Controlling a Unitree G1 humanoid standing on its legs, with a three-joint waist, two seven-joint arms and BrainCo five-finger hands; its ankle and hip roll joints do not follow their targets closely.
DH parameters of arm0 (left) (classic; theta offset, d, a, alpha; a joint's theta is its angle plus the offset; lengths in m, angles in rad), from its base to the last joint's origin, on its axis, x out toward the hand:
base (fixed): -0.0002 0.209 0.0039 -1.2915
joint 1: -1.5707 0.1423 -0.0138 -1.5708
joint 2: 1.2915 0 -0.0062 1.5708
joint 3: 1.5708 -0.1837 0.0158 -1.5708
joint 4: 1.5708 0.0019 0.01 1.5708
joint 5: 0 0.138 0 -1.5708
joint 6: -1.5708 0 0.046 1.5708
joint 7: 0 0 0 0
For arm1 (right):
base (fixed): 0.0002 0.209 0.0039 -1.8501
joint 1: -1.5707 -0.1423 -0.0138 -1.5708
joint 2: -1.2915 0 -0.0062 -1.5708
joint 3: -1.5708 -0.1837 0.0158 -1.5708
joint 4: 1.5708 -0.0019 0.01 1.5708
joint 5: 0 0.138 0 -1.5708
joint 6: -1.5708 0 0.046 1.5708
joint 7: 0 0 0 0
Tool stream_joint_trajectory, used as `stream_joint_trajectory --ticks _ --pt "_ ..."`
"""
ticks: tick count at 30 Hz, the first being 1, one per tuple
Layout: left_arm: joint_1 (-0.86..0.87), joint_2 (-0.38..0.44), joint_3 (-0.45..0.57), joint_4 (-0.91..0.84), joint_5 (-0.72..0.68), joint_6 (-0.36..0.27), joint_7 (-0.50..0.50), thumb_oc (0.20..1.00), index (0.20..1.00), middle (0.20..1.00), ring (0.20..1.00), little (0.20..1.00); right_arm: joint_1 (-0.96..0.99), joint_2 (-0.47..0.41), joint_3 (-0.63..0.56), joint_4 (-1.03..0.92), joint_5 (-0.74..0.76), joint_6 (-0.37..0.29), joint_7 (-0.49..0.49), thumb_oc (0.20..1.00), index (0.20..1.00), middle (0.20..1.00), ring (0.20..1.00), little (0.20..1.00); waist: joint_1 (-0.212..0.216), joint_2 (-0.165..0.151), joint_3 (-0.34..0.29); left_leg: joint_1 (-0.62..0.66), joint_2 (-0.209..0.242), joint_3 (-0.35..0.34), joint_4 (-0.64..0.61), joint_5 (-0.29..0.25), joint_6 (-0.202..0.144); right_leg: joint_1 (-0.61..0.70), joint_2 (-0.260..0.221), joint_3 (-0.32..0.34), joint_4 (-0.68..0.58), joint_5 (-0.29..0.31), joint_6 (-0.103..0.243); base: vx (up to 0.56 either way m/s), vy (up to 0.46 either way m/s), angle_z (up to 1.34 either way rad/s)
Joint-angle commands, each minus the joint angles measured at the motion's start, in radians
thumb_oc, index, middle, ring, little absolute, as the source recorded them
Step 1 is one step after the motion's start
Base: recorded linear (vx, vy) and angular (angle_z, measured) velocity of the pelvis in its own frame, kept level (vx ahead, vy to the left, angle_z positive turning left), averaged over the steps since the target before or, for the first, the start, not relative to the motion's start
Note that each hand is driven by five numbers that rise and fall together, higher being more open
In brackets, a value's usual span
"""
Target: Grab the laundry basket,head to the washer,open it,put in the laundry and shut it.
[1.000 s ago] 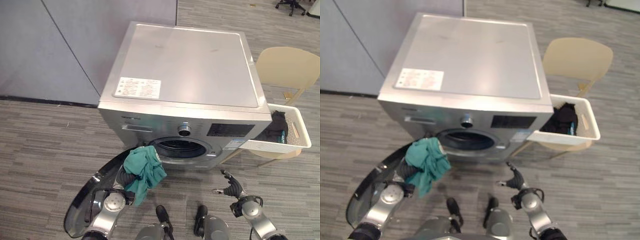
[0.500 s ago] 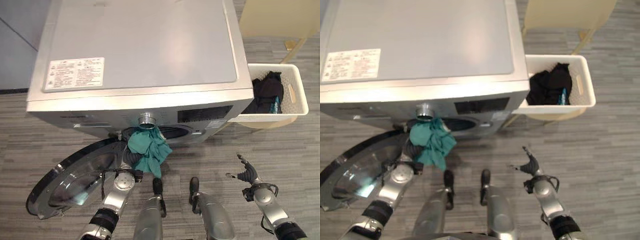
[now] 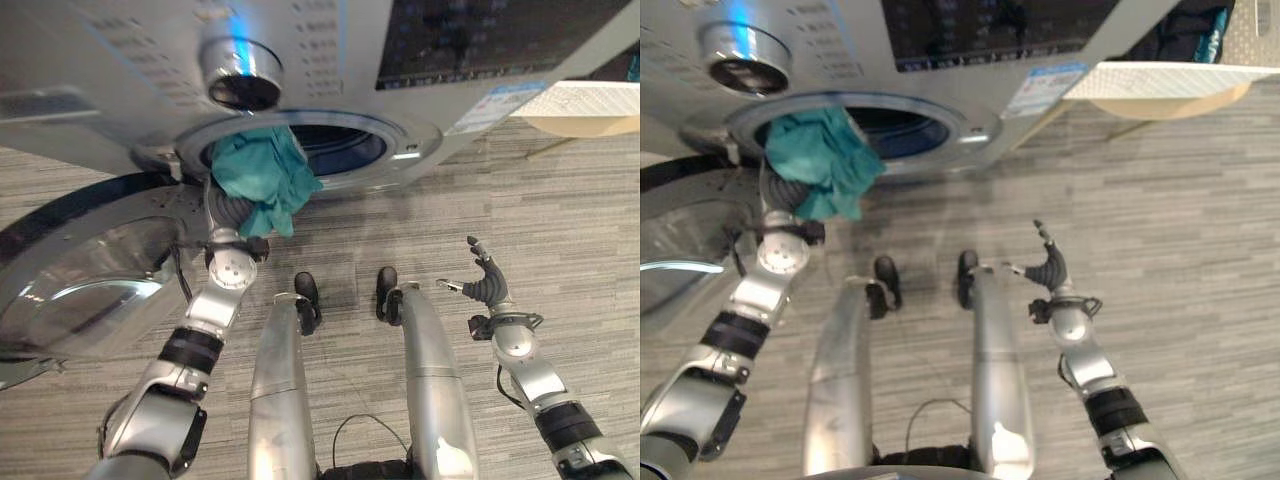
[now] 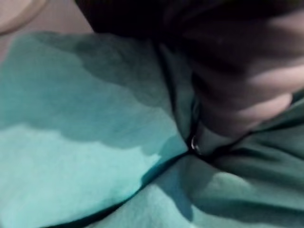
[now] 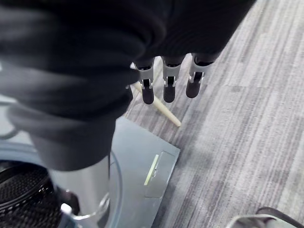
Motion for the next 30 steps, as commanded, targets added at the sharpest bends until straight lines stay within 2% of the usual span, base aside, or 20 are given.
stream_joint_trajectory --ticks 1,3,4,5,6,7,8,9,11,13,19,26,27,28,30 --pt "-0.222 0.115 -0.007 0.094 0.012 -0.047 0.107 0.2 0.2 0.2 0.2 0.2 0.101 0.012 -0.013 -0.091 0.087 -0.089 -0.001 1.0 1.0 1.0 1.0 1.0 -0.053 0.036 -0.095 -0.094 0.037 -0.048 0.042 -0.029 0.005 -0.074 0.008 -0.005 -0.05 -0.023 0.009 -0.03 -0.004 -0.17" --pt "-0.337 0.179 -0.054 0.136 0.013 -0.046 0.12 0.2 0.2 0.2 0.2 0.2 0.1 0.004 -0.01 -0.112 0.092 -0.106 0.009 1.0 1.0 1.0 1.0 1.0 -0.065 0.042 -0.094 -0.155 0.05 -0.061 0.099 -0.049 0.012 -0.135 0.016 0.001 -0.003 -0.035 0.006 0.0 -0.018 -0.2" --pt "-0.337 0.179 -0.054 0.136 0.013 -0.046 0.12 0.2 0.2 0.2 0.2 0.2 0.1 0.004 -0.01 -0.112 0.092 -0.106 0.009 1.0 1.0 1.0 1.0 1.0 -0.065 0.042 -0.094 -0.155 0.05 -0.061 0.099 -0.049 0.012 -0.135 0.016 0.001 -0.003 -0.035 0.006 0.02 -0.048 -0.18" --pt "-0.438 0.239 -0.103 0.189 0.026 -0.036 0.136 0.2 0.2 0.2 0.2 0.2 0.095 -0.013 -0.013 -0.136 0.104 -0.116 0.023 1.0 1.0 1.0 1.0 1.0 -0.078 0.045 -0.099 -0.209 0.059 -0.072 0.148 -0.06 0.016 -0.185 0.025 -0.001 0.035 -0.042 0.006 0.04 -0.052 -0.12" --pt "-0.496 0.264 -0.138 0.233 0.034 -0.031 0.136 0.2 0.2 0.2 0.2 0.2 0.088 -0.024 -0.012 -0.141 0.11 -0.123 0.027 1.0 1.0 1.0 1.0 1.0 -0.082 0.048 -0.102 -0.232 0.061 -0.077 0.173 -0.065 0.016 -0.207 0.033 0.001 0.054 -0.045 0.006 0.04 -0.052 -0.13" --pt "-0.499 0.264 -0.141 0.235 0.033 -0.032 0.136 0.2 0.2 0.2 0.2 0.2 0.087 -0.023 -0.013 -0.141 0.11 -0.123 0.027 1.0 1.0 1.0 1.0 1.0 -0.081 0.048 -0.102 -0.234 0.061 -0.077 0.174 -0.065 0.016 -0.209 0.033 0.001 0.055 -0.046 0.006 0.02 -0.026 -0.18" --pt "-0.547 0.303 -0.177 0.279 0.048 -0.017 0.132 0.338 0.338 0.338 0.338 0.338 0.084 -0.042 -0.012 -0.147 0.121 -0.129 0.036 1.0 1.0 1.0 1.0 1.0 -0.091 0.051 -0.103 -0.247 0.067 -0.08 0.193 -0.069 0.017 -0.223 0.037 0.003 0.071 -0.044 0.008 0.01 -0.021 -0.12" --pt "-0.651 0.345 -0.26 0.375 0.06 0.003 0.104 1.0 1.0 1.0 1.0 1.0 0.072 -0.067 -0.01 -0.153 0.15 -0.135 0.05 1.0 1.0 1.0 1.0 1.0 -0.101 0.055 -0.099 -0.281 0.075 -0.085 0.226 -0.076 0.018 -0.254 0.041 0.0 0.096 -0.043 0.011 0.01 -0.02 -0.07" --pt "-0.698 0.366 -0.3 0.421 0.067 0.009 0.086 1.0 1.0 1.0 1.0 1.0 0.07 -0.079 -0.016 -0.158 0.169 -0.137 0.058 1.0 1.0 1.0 1.0 1.0 -0.105 0.057 -0.098 -0.294 0.08 -0.09 0.237 -0.079 0.019 -0.265 0.043 -0.002 0.102 -0.044 0.012 0.01 -0.009 -0.09" --pt "-0.76 0.381 -0.357 0.497 0.051 0.012 0.026 1.0 1.0 1.0 1.0 1.0 0.07 -0.105 -0.025 -0.18 0.2 -0.137 0.079 1.0 1.0 1.0 1.0 1.0 -0.106 0.062 -0.097 -0.325 0.085 -0.097 0.267 -0.087 0.021 -0.293 0.05 -0.007 0.122 -0.045 0.011 0.02 -0.018 -0.11" --pt "-0.667 0.332 -0.326 0.465 0.04 0.007 -0.043 1.0 1.0 1.0 1.0 1.0 0.084 -0.103 -0.021 -0.161 0.173 -0.117 0.094 1.0 1.0 1.0 1.0 1.0 -0.092 0.066 -0.115 -0.336 0.081 -0.114 0.277 -0.083 0.015 -0.296 0.053 -0.024 0.124 -0.048 0.007 0.0 -0.038 -0.04" --pt "-0.541 0.294 -0.264 0.396 0.039 -0.009 -0.057 1.0 1.0 1.0 1.0 1.0 0.091 -0.079 -0.025 -0.128 0.172 -0.124 0.095 1.0 1.0 1.0 1.0 1.0 -0.077 0.067 -0.143 -0.306 0.071 -0.116 0.232 -0.069 0.002 -0.266 0.049 -0.032 0.093 -0.045 0.002 -0.03 -0.028 0.1" --pt "-0.384 0.258 -0.171 0.294 0.016 -0.021 -0.064 1.0 1.0 1.0 1.0 1.0 0.081 -0.059 -0.024 -0.103 0.159 -0.114 0.084 1.0 1.0 1.0 1.0 1.0 -0.061 0.07 -0.162 -0.25 0.061 -0.11 0.153 -0.047 -0.009 -0.21 0.042 -0.035 0.032 -0.032 0.002 -0.1 -0.024 0.23" --pt "-0.212 0.177 -0.067 0.197 -0.045 -0.041 -0.097 1.0 1.0 1.0 1.0 1.0 0.082 -0.037 -0.02 -0.082 0.13 -0.09 0.068 1.0 1.0 1.0 1.0 1.0 -0.043 0.071 -0.175 -0.171 0.055 -0.103 0.067 -0.024 -0.02 -0.138 0.034 -0.038 -0.041 -0.015 0.006 -0.1 -0.029 0.3" --pt "-0.065 0.097 -0.006 0.106 -0.078 -0.054 -0.115 1.0 1.0 1.0 1.0 1.0 0.075 -0.025 -0.02 -0.046 0.093 -0.064 0.053 1.0 1.0 1.0 1.0 1.0 -0.022 0.07 -0.18 -0.096 0.042 -0.088 -0.009 -0.003 -0.031 -0.068 0.03 -0.04 -0.106 -0.002 0.01 -0.04 -0.012 0.28"
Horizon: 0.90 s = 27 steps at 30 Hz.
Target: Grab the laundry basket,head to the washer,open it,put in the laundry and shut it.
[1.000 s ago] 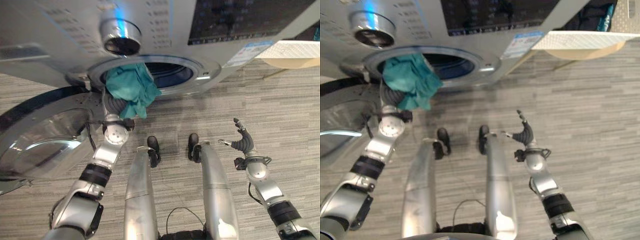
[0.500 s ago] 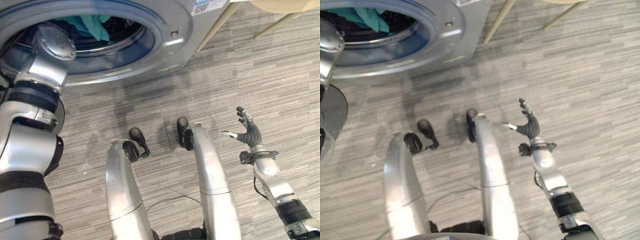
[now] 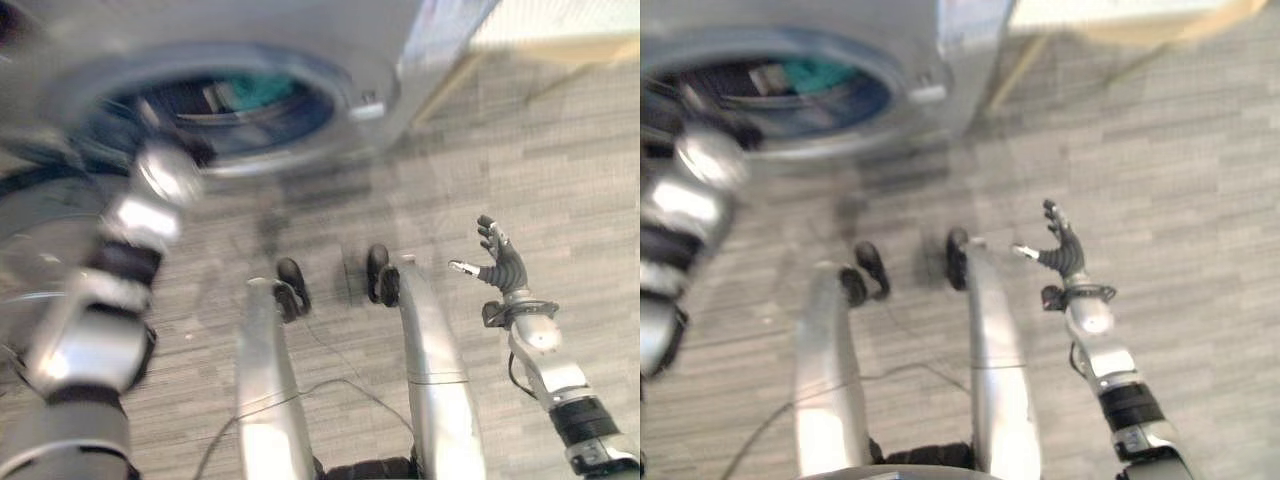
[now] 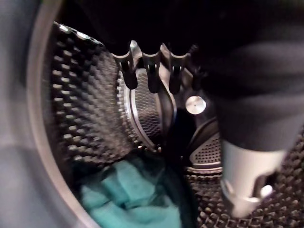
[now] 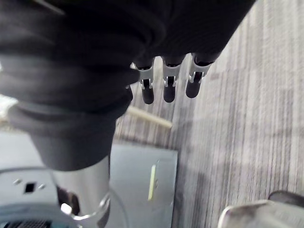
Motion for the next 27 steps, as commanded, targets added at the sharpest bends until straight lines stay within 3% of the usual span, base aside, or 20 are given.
stream_joint_trajectory --ticks 1,3,8,10,12,15,16,17,18,20,24,27 --pt "-0.029 0.001 0.043 0.001 -0.067 -0.048 -0.017 1.0 1.0 1.0 1.0 1.0 0.035 0.006 -0.003 -0.04 -0.057 0.004 -0.038 1.0 1.0 1.0 1.0 1.0 -0.024 -0.023 -0.015 0.059 -0.008 -0.035 -0.029 -0.013 0.031 0.091 -0.003 0.011 -0.152 0.016 0.053 -0.04 0.016 0.28" --pt "0.185 -0.115 0.089 -0.077 -0.077 -0.055 -0.055 1.0 1.0 1.0 1.0 1.0 0.029 0.021 -0.003 0.035 -0.1 0.042 -0.051 1.0 1.0 1.0 1.0 1.0 0.004 -0.023 -0.028 0.222 -0.029 -0.014 -0.185 0.025 0.021 0.236 -0.014 0.003 -0.278 0.051 0.066 -0.02 0.035 0.23" --pt "0.471 -0.236 0.116 -0.124 -0.12 -0.061 -0.136 1.0 1.0 1.0 1.0 1.0 0.057 0.036 -0.01 0.139 -0.109 0.067 -0.032 1.0 1.0 1.0 1.0 1.0 0.035 -0.029 -0.04 0.543 -0.068 0.007 -0.478 0.109 0.004 0.554 -0.023 -0.02 -0.535 0.124 0.098 0.08 0.016 0.15" --pt "0.559 -0.256 0.118 -0.114 -0.114 -0.058 -0.175 1.0 1.0 1.0 1.0 1.0 0.083 0.041 -0.019 0.162 -0.124 0.072 -0.016 1.0 1.0 1.0 1.0 1.0 0.043 -0.031 -0.05 0.66 -0.085 0.018 -0.603 0.171 0.006 0.67 -0.024 -0.035 -0.648 0.174 0.101 0.08 0.015 0.18" --pt "0.628 -0.277 0.12 -0.079 -0.12 -0.048 -0.2 1.0 1.0 1.0 1.0 1.0 0.105 0.049 -0.024 0.19 -0.129 0.078 0.0 1.0 1.0 1.0 1.0 1.0 0.049 -0.034 -0.065 0.773 -0.094 0.017 -0.701 0.199 0.002 0.783 -0.02 -0.043 -0.739 0.202 0.115 0.1 0.012 0.15" --pt "0.628 -0.277 0.12 -0.079 -0.12 -0.048 -0.2 1.0 1.0 1.0 1.0 1.0 0.105 0.049 -0.024 0.19 -0.129 0.078 0.0 1.0 1.0 1.0 1.0 1.0 0.049 -0.034 -0.065 0.773 -0.094 0.017 -0.701 0.199 0.002 0.783 -0.02 -0.043 -0.739 0.202 0.115 0.11 0.038 0.02" --pt "0.75 -0.287 0.12 -0.014 -0.051 -0.027 -0.257 1.0 1.0 1.0 1.0 1.0 0.155 0.062 -0.029 0.268 -0.161 0.084 0.033 1.0 1.0 1.0 1.0 1.0 0.057 -0.041 -0.129 0.988 -0.113 0.026 -0.869 0.228 0.004 0.991 0.009 -0.017 -0.917 0.247 0.14 0.34 0.138 -0.08" --pt "0.763 -0.288 0.12 0.003 -0.034 -0.025 -0.261 1.0 1.0 1.0 1.0 1.0 0.164 0.065 -0.033 0.279 -0.163 0.083 0.035 1.0 1.0 1.0 1.0 1.0 0.066 -0.044 -0.14 1.014 -0.126 0.001 -0.881 0.229 0.003 1.02 0.014 -0.005 -0.939 0.25 0.143 0.42 0.202 -0.58" --pt "0.774 -0.301 0.119 0.029 -0.023 -0.022 -0.267 1.0 1.0 1.0 1.0 1.0 0.176 0.068 -0.045 0.295 -0.156 0.081 0.044 1.0 1.0 1.0 1.0 1.0 0.079 -0.05 -0.155 1.05 -0.172 -0.098 -0.897 0.223 -0.001 1.07 0.022 0.022 -0.984 0.257 0.145 0.18 0.123 -0.78" --pt "0.787 -0.308 0.116 0.046 -0.003 -0.017 -0.277 1.0 1.0 1.0 1.0 1.0 0.191 0.069 -0.057 0.313 -0.157 0.081 0.057 1.0 1.0 1.0 1.0 1.0 0.068 -0.05 -0.194 1.09 -0.187 -0.13 -0.947 0.223 0.002 1.105 0.023 0.036 -1.028 0.275 0.152 0.17 0.121 -0.55" --pt "0.791 -0.309 0.113 0.085 0.032 -0.009 -0.284 1.0 1.0 1.0 1.0 1.0 0.22 0.081 -0.08 0.337 -0.138 0.086 0.062 1.0 1.0 1.0 1.0 1.0 0.05 -0.047 -0.245 1.152 -0.187 -0.074 -1.018 0.224 0.019 1.134 0.02 0.093 -1.097 0.325 0.179 0.1 0.104 -0.35" --pt "0.78 -0.306 0.104 0.096 0.049 -0.012 -0.286 1.0 1.0 1.0 1.0 1.0 0.228 0.086 -0.084 0.345 -0.134 0.09 0.062 1.0 1.0 1.0 1.0 1.0 0.043 -0.043 -0.249 1.167 -0.186 -0.04 -1.04 0.225 0.027 1.122 0.025 0.126 -1.098 0.336 0.189 -0.01 0.073 -0.86"
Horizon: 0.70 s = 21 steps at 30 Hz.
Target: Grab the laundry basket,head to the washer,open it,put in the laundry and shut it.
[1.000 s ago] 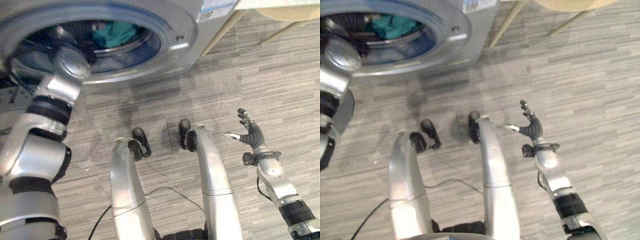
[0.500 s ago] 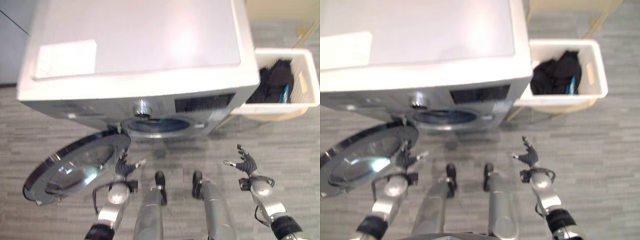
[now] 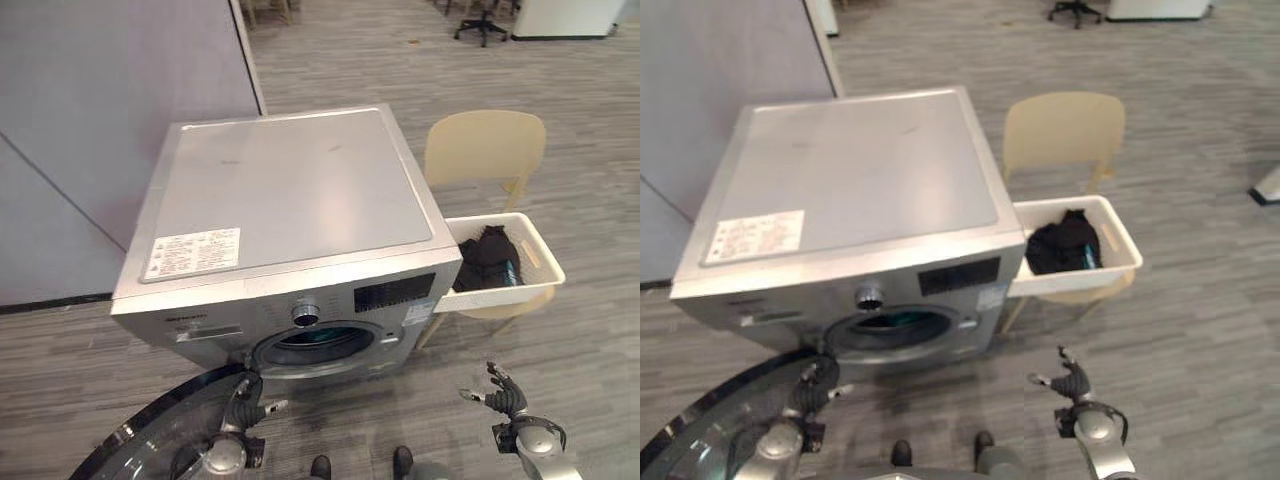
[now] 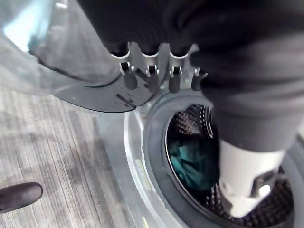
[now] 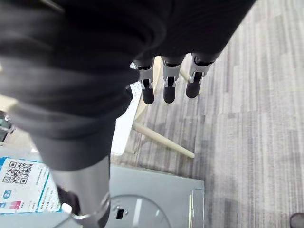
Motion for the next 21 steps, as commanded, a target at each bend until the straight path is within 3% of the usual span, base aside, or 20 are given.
stream_joint_trajectory --ticks 1,3,4,6,7,10,13,15,16,18,21 --pt "-0.054 0.014 0.002 -0.016 0.07 -0.024 -0.005 1.0 1.0 1.0 1.0 1.0 -0.01 -0.037 0.011 -0.017 0.015 -0.015 -0.001 1.0 1.0 1.0 1.0 1.0 -0.017 -0.008 0.015 -0.051 -0.044 0.029 0.031 -0.039 0.025 -0.002 -0.009 0.007 -0.087 0.057 0.07 -0.05 0.047 -0.86" --pt "-0.067 0.015 -0.001 -0.011 0.079 -0.031 0.008 1.0 1.0 1.0 1.0 1.0 -0.012 -0.033 0.013 -0.021 0.011 -0.01 -0.005 1.0 1.0 1.0 1.0 1.0 -0.021 -0.004 0.029 -0.047 -0.037 0.085 0.03 -0.045 0.031 -0.032 -0.002 0.021 -0.061 0.062 0.079 -0.12 0.033 -0.7" --pt "-0.078 0.02 0.003 -0.023 0.085 -0.035 0.018 1.0 1.0 1.0 1.0 1.0 -0.015 -0.027 0.014 -0.037 0.006 -0.012 -0.009 1.0 1.0 1.0 1.0 1.0 -0.01 -0.001 0.036 -0.045 -0.023 0.15 0.025 -0.049 0.031 -0.058 -0.02 -0.038 -0.055 0.07 0.09 -0.14 -0.045 -1.15" --pt "-0.085 0.021 0.006 -0.036 0.088 -0.036 0.023 1.0 1.0 1.0 1.0 1.0 -0.018 -0.02 0.013 -0.056 -0.003 -0.016 -0.014 1.0 1.0 1.0 1.0 1.0 0.007 0.006 0.035 -0.036 -0.001 0.21 0.018 -0.047 0.027 -0.078 -0.062 -0.19 -0.043 0.063 0.085 -0.04 -0.126 -2.83" --pt "-0.093 0.023 0.0 -0.047 0.099 -0.034 0.028 1.0 1.0 1.0 1.0 1.0 -0.021 -0.013 0.016 -0.063 -0.014 -0.016 -0.027 1.0 1.0 1.0 1.0 1.0 0.023 0.02 0.033 0.001 0.034 0.277 0.01 -0.068 0.013 -0.063 -0.11 -0.371 -0.028 0.031 0.089 0.03 -0.161 -2.82" --pt "-0.092 0.024 -0.006 -0.057 0.106 -0.032 0.025 1.0 1.0 1.0 1.0 1.0 -0.016 -0.009 0.022 -0.074 -0.024 -0.012 -0.031 1.0 1.0 1.0 1.0 1.0 0.022 0.023 0.025 0.026 0.049 0.349 0.011 -0.077 0.008 -0.044 -0.133 -0.449 -0.035 0.03 0.091 0.04 -0.125 -1.63" --pt "-0.075 0.006 -0.024 -0.065 0.1 -0.039 0.009 1.0 1.0 1.0 1.0 1.0 -0.001 -0.015 0.032 -0.08 -0.026 -0.002 -0.026 1.0 1.0 1.0 1.0 1.0 0.006 0.035 0.01 0.054 0.07 0.393 0.083 -0.123 0.005 -0.024 -0.117 -0.4 -0.054 0.016 0.082 0.17 -0.197 -0.94" --pt "-0.069 -0.012 -0.036 -0.077 0.089 -0.04 0.003 1.0 1.0 1.0 1.0 1.0 0.001 -0.029 0.042 -0.095 -0.026 -0.002 -0.024 1.0 1.0 1.0 1.0 1.0 0.005 0.046 0.026 0.029 0.106 0.388 0.249 -0.144 -0.003 0.005 -0.091 -0.365 -0.064 -0.004 0.062 0.14 -0.199 -0.66" --pt "-0.069 -0.031 -0.045 -0.082 0.066 -0.04 0.0 1.0 1.0 1.0 1.0 1.0 0.004 -0.04 0.042 -0.102 -0.018 -0.003 -0.027 1.0 1.0 1.0 1.0 1.0 0.018 0.051 0.046 -0.013 0.137 0.348 0.364 -0.09 -0.026 0.045 -0.072 -0.356 -0.088 -0.018 0.04 0.13 -0.235 -0.72" --pt "-0.078 -0.041 -0.062 -0.088 0.064 -0.043 0.002 1.0 1.0 1.0 1.0 1.0 0.005 -0.049 0.04 -0.118 -0.016 -0.001 -0.03 1.0 1.0 1.0 1.0 1.0 0.035 0.048 0.066 -0.09 0.111 0.263 0.419 -0.073 -0.039 0.079 -0.061 -0.343 -0.108 -0.029 0.026 0.09 -0.163 -0.75" --pt "-0.079 -0.048 -0.068 -0.084 0.061 -0.04 0.006 1.0 1.0 1.0 1.0 1.0 0.007 -0.05 0.042 -0.134 -0.013 0.0 -0.027 1.0 1.0 1.0 1.0 1.0 0.045 0.029 0.072 -0.15 0.073 0.246 0.375 -0.075 -0.024 0.089 -0.075 -0.342 -0.125 -0.02 0.031 0.09 -0.041 -0.36"
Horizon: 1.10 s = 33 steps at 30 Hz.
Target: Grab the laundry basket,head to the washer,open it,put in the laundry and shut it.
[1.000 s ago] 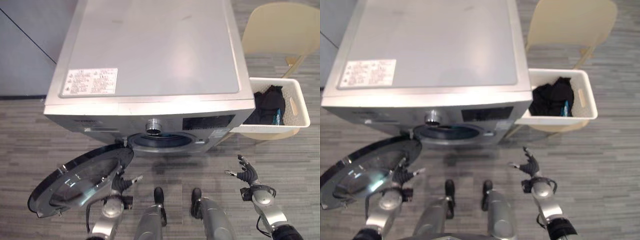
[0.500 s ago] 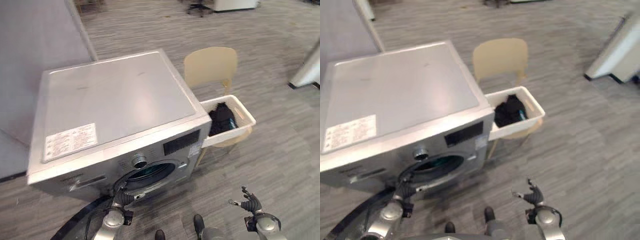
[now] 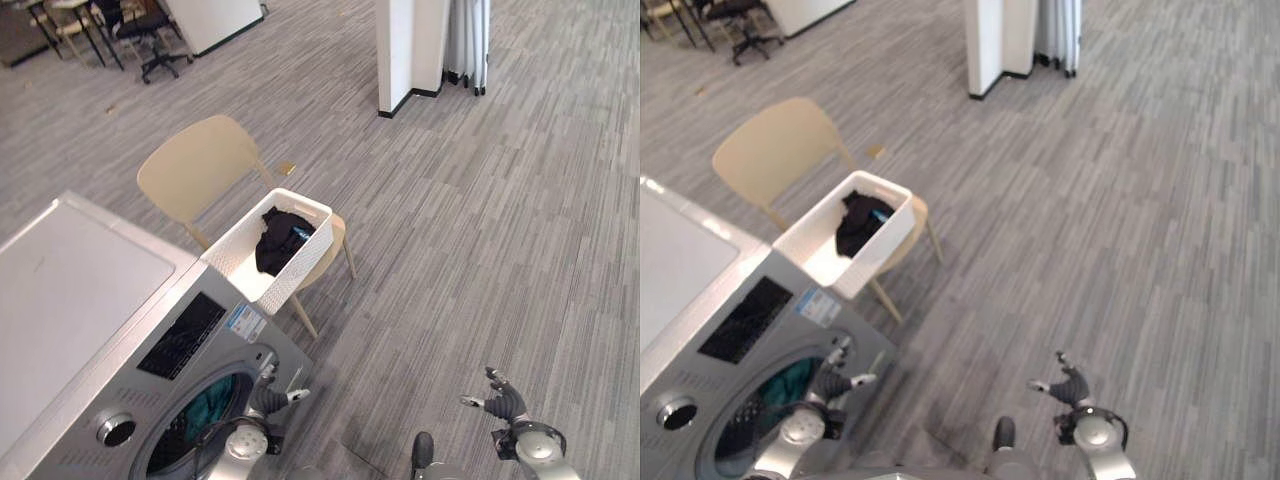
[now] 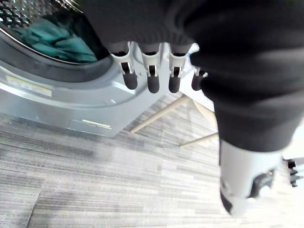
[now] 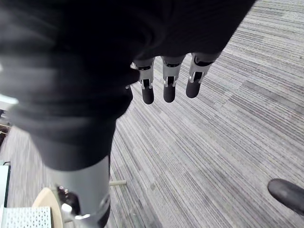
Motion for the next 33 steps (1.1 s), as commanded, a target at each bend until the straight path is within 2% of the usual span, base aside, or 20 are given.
stream_joint_trajectory --ticks 1,4,6,7,9,10,13,16,17,19,20,22,24,26,27,29,30,31,32,33 --pt "-0.03 0.034 0.007 -0.052 0.001 -0.032 0.015 1.0 1.0 1.0 1.0 1.0 -0.044 -0.005 0.013 -0.048 -0.016 -0.032 -0.012 1.0 1.0 1.0 1.0 1.0 0.033 -0.035 0.036 0.008 -0.069 0.031 -0.124 -0.016 0.056 0.008 -0.006 0.014 0.055 -0.142 0.122 0.25 -0.038 -0.16" --pt "-0.026 0.023 0.008 -0.032 0.009 -0.028 0.021 1.0 1.0 1.0 1.0 1.0 -0.048 -0.008 0.027 -0.029 -0.031 -0.028 -0.017 1.0 1.0 1.0 1.0 1.0 0.07 -0.018 0.041 -0.054 -0.118 -0.014 -0.335 0.127 0.036 0.069 0.058 0.058 0.031 -0.161 0.121 0.33 -0.033 -0.22" --pt "-0.026 0.022 0.007 -0.029 0.012 -0.028 0.023 1.0 1.0 1.0 1.0 1.0 -0.046 -0.009 0.027 -0.024 -0.031 -0.029 -0.019 1.0 1.0 1.0 1.0 1.0 0.076 -0.013 0.042 -0.073 -0.122 -0.022 -0.383 0.15 0.03 0.082 0.071 0.066 0.031 -0.173 0.119 0.25 -0.011 -0.31" --pt "-0.021 0.021 0.01 -0.031 0.008 -0.029 0.024 1.0 1.0 1.0 1.0 1.0 -0.044 -0.011 0.021 -0.019 -0.027 -0.032 -0.025 1.0 1.0 1.0 1.0 1.0 0.085 -0.004 0.043 -0.106 -0.126 -0.011 -0.467 0.174 0.024 0.11 0.092 0.074 0.031 -0.204 0.116 0.22 -0.002 -0.29" --pt "-0.017 0.022 0.013 -0.029 0.005 -0.028 0.021 1.0 1.0 1.0 1.0 1.0 -0.041 -0.012 0.02 -0.016 -0.03 -0.032 -0.027 1.0 1.0 1.0 1.0 1.0 0.087 -0.001 0.043 -0.117 -0.124 0.016 -0.494 0.185 0.023 0.129 0.099 0.073 0.034 -0.223 0.115 0.35 0.03 -0.07" --pt "-0.009 0.017 0.018 -0.025 0.004 -0.027 0.021 1.0 1.0 1.0 1.0 1.0 -0.037 -0.014 0.019 -0.014 -0.038 -0.029 -0.03 1.0 1.0 1.0 1.0 1.0 0.086 -0.001 0.037 -0.126 -0.122 0.069 -0.503 0.178 0.022 0.156 0.103 0.074 0.046 -0.258 0.116 0.49 0.082 0.09" --pt "0.011 0.018 0.026 -0.031 0.002 -0.026 0.015 1.0 1.0 1.0 1.0 1.0 -0.027 -0.005 0.021 -0.016 -0.046 -0.029 -0.019 1.0 1.0 1.0 1.0 1.0 0.086 0.003 0.01 -0.097 -0.102 0.138 -0.508 0.216 0.049 0.189 0.121 0.068 0.068 -0.288 0.115 0.37 0.067 0.08" --pt "0.025 0.038 0.038 -0.035 -0.004 -0.027 0.019 1.0 1.0 1.0 1.0 1.0 -0.034 0.014 0.039 -0.001 -0.053 -0.028 -0.005 1.0 1.0 1.0 1.0 1.0 0.115 -0.049 -0.015 -0.069 -0.132 0.118 -0.473 0.214 0.075 0.214 0.083 0.062 0.144 -0.322 0.126 0.42 0.046 0.16" --pt "0.026 0.039 0.039 -0.036 -0.004 -0.027 0.018 1.0 1.0 1.0 1.0 1.0 -0.034 0.015 0.039 -0.001 -0.053 -0.028 -0.005 1.0 1.0 1.0 1.0 1.0 0.115 -0.051 -0.015 -0.07 -0.133 0.119 -0.472 0.213 0.075 0.213 0.081 0.061 0.146 -0.323 0.127 0.32 0.07 0.19" --pt "0.032 0.06 0.053 -0.041 -0.009 -0.024 0.021 1.0 1.0 1.0 1.0 1.0 -0.048 0.023 0.053 0.001 -0.07 -0.033 0.0 1.0 1.0 1.0 1.0 1.0 0.141 -0.089 -0.024 -0.037 -0.171 0.093 -0.436 0.15 0.118 0.169 0.027 0.032 0.337 -0.258 0.185 0.28 0.105 0.33" --pt "0.03 0.066 0.059 -0.041 -0.014 -0.026 0.023 1.0 1.0 1.0 1.0 1.0 -0.056 0.022 0.056 -0.002 -0.072 -0.032 0.004 1.0 1.0 1.0 1.0 1.0 0.143 -0.085 -0.02 -0.034 -0.166 0.086 -0.431 0.151 0.134 0.119 0.029 0.034 0.417 -0.206 0.196 0.14 0.069 0.37" --pt "0.029 0.074 0.067 -0.041 -0.015 -0.03 0.03 1.0 1.0 1.0 1.0 1.0 -0.068 0.026 0.057 -0.008 -0.073 -0.038 0.003 1.0 1.0 1.0 1.0 1.0 0.138 -0.083 -0.019 0.003 -0.187 0.041 -0.444 0.126 0.155 0.035 0.024 0.061 0.531 -0.157 0.219 0.15 0.032 0.93" --pt "0.024 0.074 0.067 -0.038 -0.013 -0.03 0.034 1.0 1.0 1.0 1.0 1.0 -0.076 0.024 0.06 -0.011 -0.073 -0.04 0.005 1.0 1.0 1.0 1.0 1.0 0.136 -0.07 -0.017 0.019 -0.183 0.013 -0.453 0.123 0.156 -0.018 0.033 0.074 0.558 -0.167 0.204 0.12 0.006 1.02" --pt "0.012 0.068 0.069 -0.031 -0.025 -0.034 0.043 1.0 1.0 1.0 1.0 1.0 -0.097 0.016 0.067 -0.013 -0.068 -0.042 0.004 1.0 1.0 1.0 1.0 1.0 0.127 -0.042 -0.002 0.057 -0.186 -0.06 -0.472 0.125 0.148 -0.069 0.033 0.077 0.494 -0.239 0.164 0.19 -0.08 0.71" --pt "0.005 0.064 0.062 -0.017 -0.018 -0.036 0.042 1.0 1.0 1.0 1.0 1.0 -0.102 0.01 0.069 -0.014 -0.062 -0.044 0.002 1.0 1.0 1.0 1.0 1.0 0.113 -0.029 0.01 0.077 -0.195 -0.129 -0.477 0.123 0.145 -0.119 0.052 0.162 0.425 -0.248 0.142 0.23 -0.145 0.98" --pt "-0.004 0.056 0.054 0.003 -0.012 -0.033 0.042 1.0 1.0 1.0 1.0 1.0 -0.099 0.005 0.067 -0.011 -0.05 -0.041 0.002 1.0 1.0 1.0 1.0 1.0 0.087 -0.027 0.022 0.09 -0.211 -0.221 -0.474 0.115 0.139 -0.17 0.093 0.325 0.335 -0.208 0.145 0.16 -0.137 1.62" --pt "-0.004 0.056 0.054 0.003 -0.012 -0.033 0.042 1.0 1.0 1.0 1.0 1.0 -0.099 0.005 0.067 -0.011 -0.049 -0.041 0.002 1.0 1.0 1.0 1.0 1.0 0.088 -0.026 0.021 0.088 -0.21 -0.221 -0.474 0.116 0.139 -0.171 0.094 0.325 0.332 -0.204 0.145 0.12 -0.18 1.78" --pt "-0.014 0.049 0.041 0.015 0.0 -0.029 0.036 1.0 1.0 1.0 1.0 1.0 -0.094 -0.003 0.064 -0.006 -0.044 -0.038 0.001 1.0 1.0 1.0 1.0 1.0 0.065 -0.033 0.034 0.093 -0.225 -0.301 -0.459 0.105 0.132 -0.2 0.132 0.453 0.282 -0.161 0.152 0.1 -0.252 1.91" --pt "-0.014 0.043 0.025 0.013 -0.004 -0.033 0.026 1.0 1.0 1.0 1.0 1.0 -0.075 0.003 0.053 -0.007 -0.039 -0.038 0.008 1.0 1.0 1.0 1.0 1.0 0.068 -0.054 0.026 0.081 -0.256 -0.353 -0.425 0.084 0.126 -0.152 0.1 0.45 0.21 -0.14 0.146 0.11 -0.341 2.06" --pt "-0.017 0.039 0.023 0.023 -0.005 -0.034 0.025 1.0 1.0 1.0 1.0 1.0 -0.081 0.001 0.056 0.005 -0.037 -0.041 0.009 1.0 1.0 1.0 1.0 1.0 0.069 -0.058 0.023 0.072 -0.256 -0.356 -0.418 0.081 0.12 -0.134 0.083 0.417 0.181 -0.121 0.148 0.05 -0.296 2.39"
